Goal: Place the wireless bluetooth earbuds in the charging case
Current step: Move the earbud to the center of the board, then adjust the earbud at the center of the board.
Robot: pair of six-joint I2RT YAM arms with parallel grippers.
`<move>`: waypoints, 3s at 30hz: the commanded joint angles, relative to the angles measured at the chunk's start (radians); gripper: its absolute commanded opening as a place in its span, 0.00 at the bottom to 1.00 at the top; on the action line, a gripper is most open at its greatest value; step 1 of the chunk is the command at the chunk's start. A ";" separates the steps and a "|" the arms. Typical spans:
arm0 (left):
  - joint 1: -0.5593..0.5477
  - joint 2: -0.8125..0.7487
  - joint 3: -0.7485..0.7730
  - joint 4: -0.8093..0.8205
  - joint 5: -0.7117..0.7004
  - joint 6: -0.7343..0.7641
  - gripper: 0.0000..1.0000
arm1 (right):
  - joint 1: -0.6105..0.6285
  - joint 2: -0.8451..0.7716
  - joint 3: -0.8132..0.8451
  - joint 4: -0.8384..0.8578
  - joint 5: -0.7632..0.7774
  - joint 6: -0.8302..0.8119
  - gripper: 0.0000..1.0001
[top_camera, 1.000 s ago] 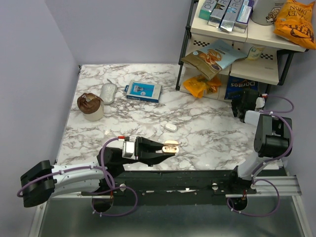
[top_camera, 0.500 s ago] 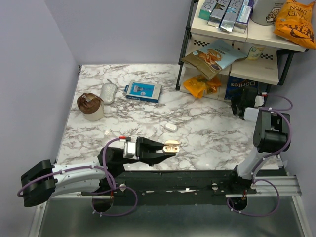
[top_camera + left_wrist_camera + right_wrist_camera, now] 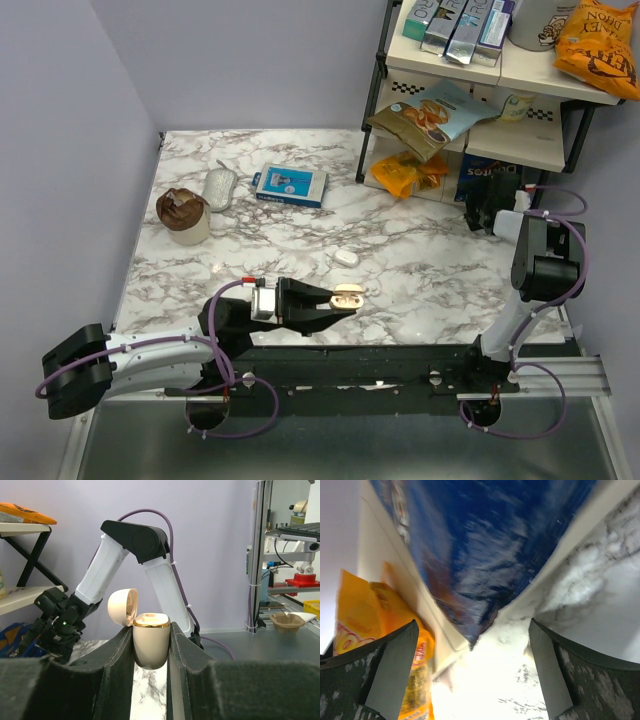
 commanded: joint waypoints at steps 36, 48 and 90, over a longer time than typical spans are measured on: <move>-0.074 -0.053 0.028 -0.036 0.024 0.000 0.00 | 0.009 -0.105 0.077 -0.442 -0.094 -0.537 1.00; -0.091 -0.050 0.023 -0.047 0.017 0.008 0.00 | 0.011 -0.255 0.076 -0.558 -0.128 -0.762 1.00; -0.145 -0.022 -0.015 -0.009 -0.049 0.006 0.00 | 0.127 -0.490 -0.037 -0.536 0.143 -0.793 0.95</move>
